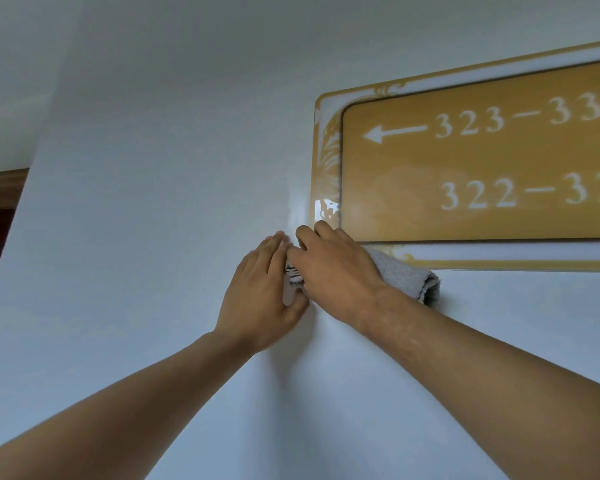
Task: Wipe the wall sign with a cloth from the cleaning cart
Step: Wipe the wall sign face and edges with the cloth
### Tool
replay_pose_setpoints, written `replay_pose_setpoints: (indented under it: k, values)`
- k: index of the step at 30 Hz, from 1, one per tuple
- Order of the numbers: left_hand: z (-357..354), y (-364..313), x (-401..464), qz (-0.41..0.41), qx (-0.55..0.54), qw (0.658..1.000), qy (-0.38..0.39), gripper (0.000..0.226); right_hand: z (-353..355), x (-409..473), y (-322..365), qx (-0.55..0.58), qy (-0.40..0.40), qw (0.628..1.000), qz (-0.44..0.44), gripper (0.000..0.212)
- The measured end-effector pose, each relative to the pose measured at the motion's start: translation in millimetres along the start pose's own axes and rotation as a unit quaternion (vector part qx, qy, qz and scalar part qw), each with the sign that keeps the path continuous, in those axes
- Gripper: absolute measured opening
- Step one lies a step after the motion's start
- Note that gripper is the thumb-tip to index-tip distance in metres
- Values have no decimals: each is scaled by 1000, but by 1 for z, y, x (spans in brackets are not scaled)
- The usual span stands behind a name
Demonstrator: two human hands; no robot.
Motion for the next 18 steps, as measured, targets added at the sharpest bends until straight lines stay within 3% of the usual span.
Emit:
replay_pose_setpoints:
  k: [18]
  values:
    - [-29,-65,5,-8,-22,999,-37,74,17,-50,-49,-20,4,1000,15,32]
Point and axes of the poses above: each hand's wrist, its own x-axis towards the middle knuckle, its own z-axis out of the back of the hand, y = z × x, the point moved 2 cm from there along x, towards the middle knuckle, and after that the axes turned 4 degrees about -y, right-handed, at the moved point
